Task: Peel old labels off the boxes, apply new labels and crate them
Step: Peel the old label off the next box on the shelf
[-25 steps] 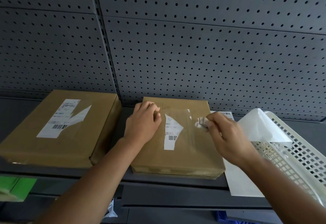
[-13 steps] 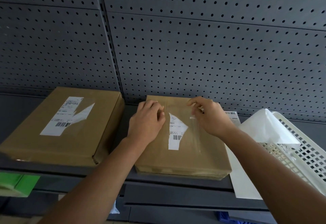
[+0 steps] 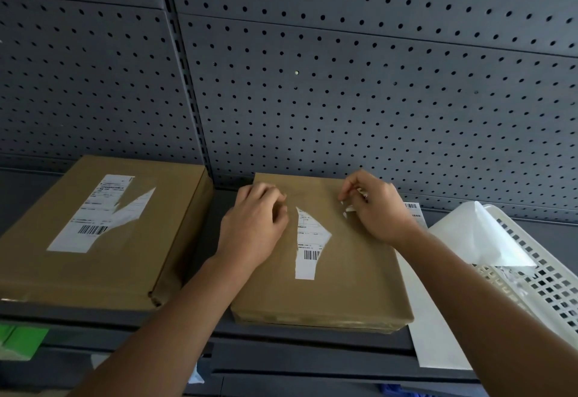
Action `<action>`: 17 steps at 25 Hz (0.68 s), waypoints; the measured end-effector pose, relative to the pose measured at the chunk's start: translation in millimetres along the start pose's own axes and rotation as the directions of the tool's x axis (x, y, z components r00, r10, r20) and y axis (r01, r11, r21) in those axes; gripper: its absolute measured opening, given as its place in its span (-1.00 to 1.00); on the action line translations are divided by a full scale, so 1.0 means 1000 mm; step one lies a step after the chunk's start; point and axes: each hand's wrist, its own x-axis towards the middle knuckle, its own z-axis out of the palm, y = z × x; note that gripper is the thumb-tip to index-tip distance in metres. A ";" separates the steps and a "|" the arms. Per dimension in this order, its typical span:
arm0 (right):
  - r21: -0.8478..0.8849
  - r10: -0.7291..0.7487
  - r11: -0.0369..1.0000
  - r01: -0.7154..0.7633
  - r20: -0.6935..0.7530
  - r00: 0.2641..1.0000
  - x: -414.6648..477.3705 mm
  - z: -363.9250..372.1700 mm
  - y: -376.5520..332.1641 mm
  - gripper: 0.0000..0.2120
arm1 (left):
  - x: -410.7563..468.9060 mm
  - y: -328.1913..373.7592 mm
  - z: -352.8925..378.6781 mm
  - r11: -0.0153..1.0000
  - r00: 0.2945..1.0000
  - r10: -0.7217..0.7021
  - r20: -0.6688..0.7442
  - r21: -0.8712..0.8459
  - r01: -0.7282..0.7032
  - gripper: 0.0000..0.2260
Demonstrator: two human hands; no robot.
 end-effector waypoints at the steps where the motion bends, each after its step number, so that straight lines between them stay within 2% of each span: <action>1: -0.006 -0.016 1.000 0.016 -0.010 1.000 -0.001 0.002 0.002 -0.73 | 0.001 0.000 0.000 1.000 1.000 0.000 0.000 0.000 0.000 -0.80; 9: -0.129 -0.121 0.985 0.112 -0.068 0.990 0.000 0.013 0.011 -0.79 | 0.001 0.000 0.001 1.000 1.000 -0.008 -0.003 0.001 0.008 -0.80; 14: -0.086 -0.131 0.989 0.122 -0.110 0.985 -0.002 0.014 0.016 -0.78 | 0.001 0.001 0.003 1.000 1.000 -0.006 0.004 -0.002 0.006 -0.80; 17: -0.141 -0.166 0.978 0.151 -0.104 0.981 0.000 0.016 0.015 -0.80 | 0.001 0.000 0.003 1.000 1.000 -0.004 -0.001 -0.006 0.004 -0.81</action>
